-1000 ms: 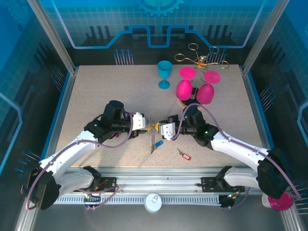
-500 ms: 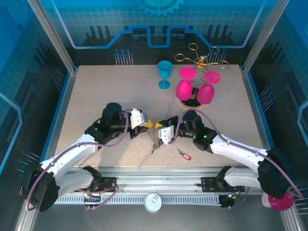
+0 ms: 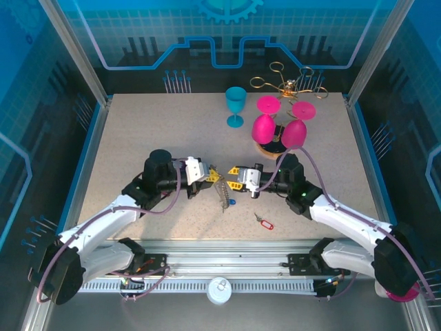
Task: Put the keys on the keyring
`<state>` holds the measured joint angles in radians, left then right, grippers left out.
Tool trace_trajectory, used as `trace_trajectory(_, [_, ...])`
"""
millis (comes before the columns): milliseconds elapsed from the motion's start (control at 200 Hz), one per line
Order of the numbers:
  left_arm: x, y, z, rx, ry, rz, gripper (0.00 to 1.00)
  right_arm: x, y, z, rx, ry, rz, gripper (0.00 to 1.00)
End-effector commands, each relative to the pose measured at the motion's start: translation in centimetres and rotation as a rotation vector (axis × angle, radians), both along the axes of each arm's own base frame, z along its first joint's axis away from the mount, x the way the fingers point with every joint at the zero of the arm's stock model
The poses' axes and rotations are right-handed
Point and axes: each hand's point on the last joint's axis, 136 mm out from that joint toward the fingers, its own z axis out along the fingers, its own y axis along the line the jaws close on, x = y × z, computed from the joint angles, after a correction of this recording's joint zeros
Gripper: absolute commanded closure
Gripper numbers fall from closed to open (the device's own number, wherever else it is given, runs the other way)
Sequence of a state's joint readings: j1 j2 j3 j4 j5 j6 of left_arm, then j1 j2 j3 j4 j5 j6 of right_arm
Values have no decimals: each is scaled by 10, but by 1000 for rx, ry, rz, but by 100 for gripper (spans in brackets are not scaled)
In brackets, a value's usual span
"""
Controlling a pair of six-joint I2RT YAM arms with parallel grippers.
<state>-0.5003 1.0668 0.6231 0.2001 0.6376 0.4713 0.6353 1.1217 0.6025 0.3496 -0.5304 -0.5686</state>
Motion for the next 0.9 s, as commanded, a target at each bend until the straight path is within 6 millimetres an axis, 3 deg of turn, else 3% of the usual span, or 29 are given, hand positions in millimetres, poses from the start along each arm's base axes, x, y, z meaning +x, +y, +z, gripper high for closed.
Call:
trace_trajectory(0, [-9,-5,20,-56,-82,-63,100,-4,10,19,81,63,68,69])
trace_trajectory(315, [-14,-6,20,-58,-82,-92,100,4,16,24,125,92,68,74])
trace_trajectory(570, [-12,-7,26,-72,-83,-82,100,4,17,24,113,83,76,100])
trace_trajectory(650, [-3,-4,23,-43,-62,-33,100,5,15,25,64,72,66,100])
trace_trajectory(700, [0,-2,17,6,-47,-13,88,1,16,21,5,75,69,100])
trace_trajectory(785, [2,0,8,96,-32,-2,84,-4,17,16,-111,62,76,100])
trace_trajectory(826, [2,-1,5,140,-36,-3,84,-6,17,8,-179,68,79,100])
trace_trajectory(896, [2,-1,-1,208,-45,-5,86,-8,20,15,-242,64,90,100])
